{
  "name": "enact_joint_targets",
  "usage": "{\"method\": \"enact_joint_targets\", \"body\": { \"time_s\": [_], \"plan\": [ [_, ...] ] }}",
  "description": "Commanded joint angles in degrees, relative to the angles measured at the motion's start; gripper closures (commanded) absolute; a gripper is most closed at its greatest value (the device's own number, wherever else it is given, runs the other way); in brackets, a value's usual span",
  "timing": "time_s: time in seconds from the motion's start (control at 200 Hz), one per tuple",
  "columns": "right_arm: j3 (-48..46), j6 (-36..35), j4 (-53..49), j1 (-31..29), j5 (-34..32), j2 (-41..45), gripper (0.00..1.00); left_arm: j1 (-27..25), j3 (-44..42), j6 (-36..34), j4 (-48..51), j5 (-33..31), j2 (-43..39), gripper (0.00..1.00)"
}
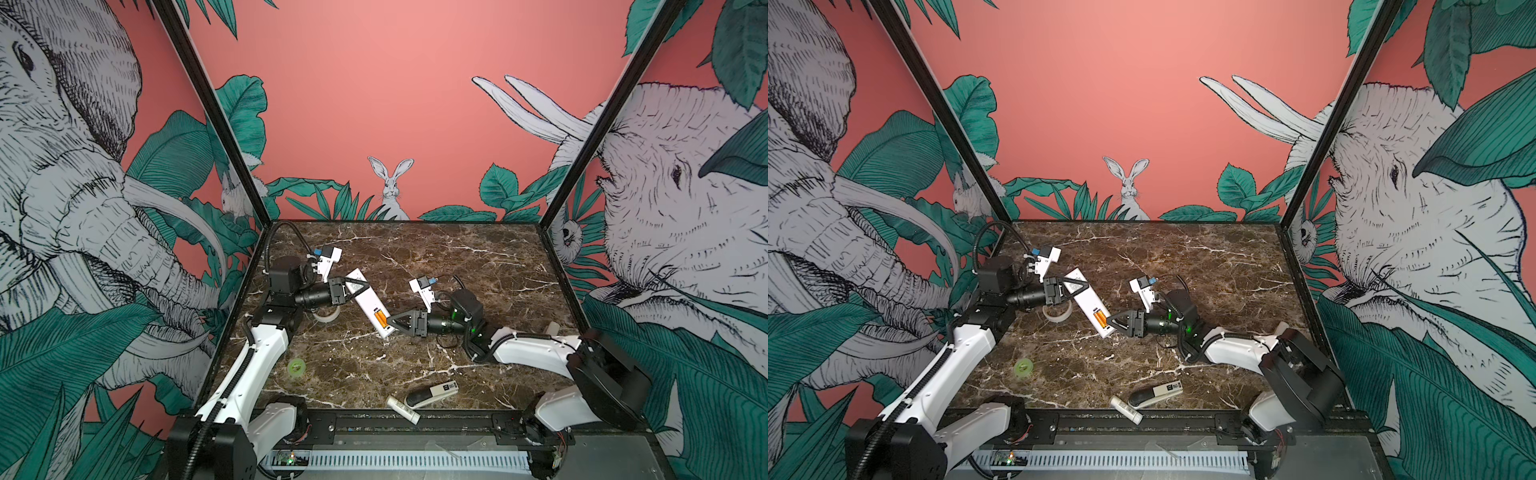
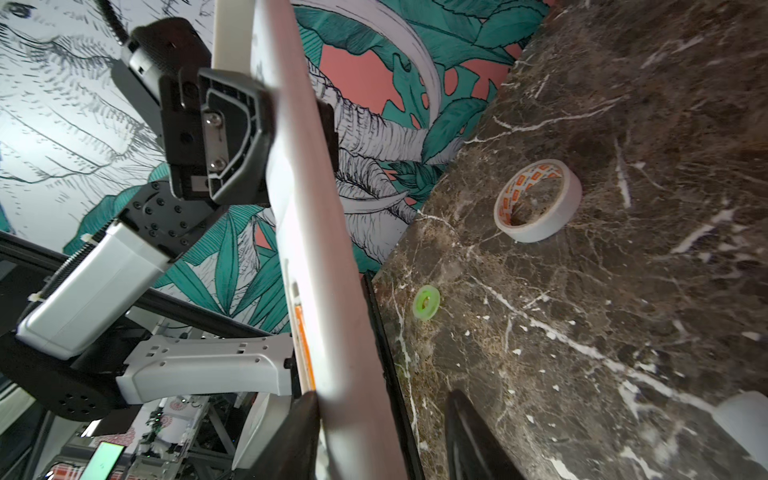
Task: Load the batteries into the remote control
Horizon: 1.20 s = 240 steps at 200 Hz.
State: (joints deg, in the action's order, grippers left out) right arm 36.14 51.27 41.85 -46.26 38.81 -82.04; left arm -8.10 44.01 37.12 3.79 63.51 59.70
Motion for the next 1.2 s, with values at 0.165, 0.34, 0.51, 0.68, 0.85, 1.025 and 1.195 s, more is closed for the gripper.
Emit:
{"method": "enact_joint_targets", "body": {
  "time_s": [0.165,0.34,0.51,0.68,0.85,1.025,1.195],
  "plan": [
    [6.9,-17.3,-33.6,0.5,-11.0,6.0,0.47,-0.2,2.7,-13.6,16.4,-5.1,-0.4,1.00],
    [11.1,-24.2,-44.6,0.3,-14.8,3.8,0.42,-0.1,3.1,-19.9,24.2,-12.8,0.0,1.00],
    [18.1,-34.6,-57.6,0.2,-15.9,-2.2,0.34,-0.1,2.9,-23.9,29.2,-17.8,1.8,1.00],
    [27.7,-45.6,-71.0,0.2,-17.6,-11.4,0.32,-0.1,1.6,-24.6,29.0,-19.1,1.8,1.00],
    [35.9,-54.3,-81.1,0.2,-19.7,-18.4,0.31,-0.2,0.7,-24.9,28.6,-19.4,1.8,1.00],
    [42.4,-59.3,-87.2,0.2,-21.8,-23.2,0.29,-0.1,0.4,-24.9,28.1,-19.1,1.8,1.00],
    [44.3,-57.4,-87.8,0.2,-25.0,-25.9,0.29,-0.1,0.2,-24.7,27.9,-19.0,1.8,1.00]
  ]
}}
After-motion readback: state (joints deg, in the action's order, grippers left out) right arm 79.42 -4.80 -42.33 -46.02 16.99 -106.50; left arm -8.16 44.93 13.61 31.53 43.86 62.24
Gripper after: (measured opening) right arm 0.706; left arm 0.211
